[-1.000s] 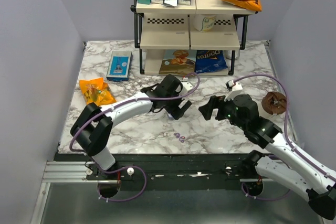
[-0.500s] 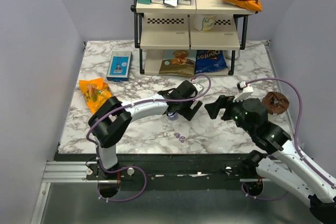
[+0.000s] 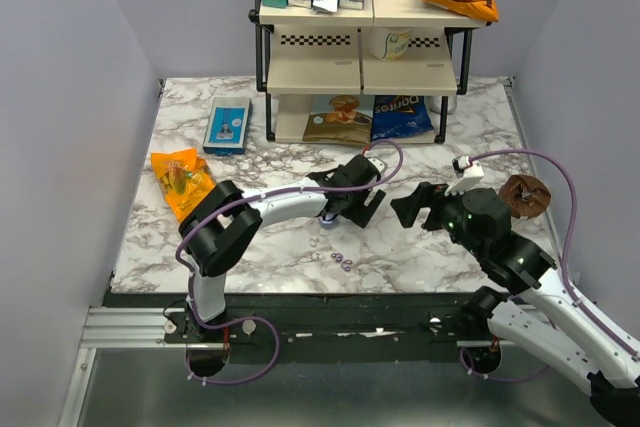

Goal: Insert the wireless bluetooth earbuds into the charging case
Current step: Pick up the charging case at the center of the board.

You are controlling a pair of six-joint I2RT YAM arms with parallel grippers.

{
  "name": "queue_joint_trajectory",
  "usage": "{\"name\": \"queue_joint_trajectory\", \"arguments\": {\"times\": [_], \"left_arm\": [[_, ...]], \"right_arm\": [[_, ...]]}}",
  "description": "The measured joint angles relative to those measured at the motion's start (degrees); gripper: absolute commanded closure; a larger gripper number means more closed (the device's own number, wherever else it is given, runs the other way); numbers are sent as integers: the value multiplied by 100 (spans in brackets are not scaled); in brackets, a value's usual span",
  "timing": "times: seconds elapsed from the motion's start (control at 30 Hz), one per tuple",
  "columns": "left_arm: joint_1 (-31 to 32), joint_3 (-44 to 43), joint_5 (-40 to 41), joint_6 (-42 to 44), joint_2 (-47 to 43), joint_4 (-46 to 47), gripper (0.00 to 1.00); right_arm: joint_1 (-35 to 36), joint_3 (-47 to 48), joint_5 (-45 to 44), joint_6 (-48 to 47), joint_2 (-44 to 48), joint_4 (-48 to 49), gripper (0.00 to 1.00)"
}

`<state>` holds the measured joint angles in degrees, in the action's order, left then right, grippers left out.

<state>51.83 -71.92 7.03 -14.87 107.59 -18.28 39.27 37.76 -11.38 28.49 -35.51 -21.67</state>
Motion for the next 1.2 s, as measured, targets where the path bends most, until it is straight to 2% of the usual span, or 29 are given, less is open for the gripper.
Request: {"name": "queue_joint_trajectory", "arguments": {"times": [0.23,0.67,0.8,0.83,1.0,1.1,1.13,1.2], "left_arm": [[4,0,0,0,44,-7,16],[4,-22,-2,-2,299,-2,17],[4,-46,-2,-2,323,9,25],[7,-46,-2,-2,323,9,30],[17,-46,-2,-2,323,17,40],[17,-46,-4,0,323,20,58],[17,-46,-4,0,323,20,73],[17,-35,-2,0,321,42,89]], "right_arm": [[0,0,-28,2,7,-59,0],[0,0,-116,4,127,-98,0],[2,0,-122,4,142,-118,0],[2,0,-122,7,144,-118,0],[0,-2,-125,7,146,-120,0],[0,-2,-125,7,146,-120,0],[2,-2,-125,9,146,-122,0],[2,-2,-125,11,146,-122,0]]}}
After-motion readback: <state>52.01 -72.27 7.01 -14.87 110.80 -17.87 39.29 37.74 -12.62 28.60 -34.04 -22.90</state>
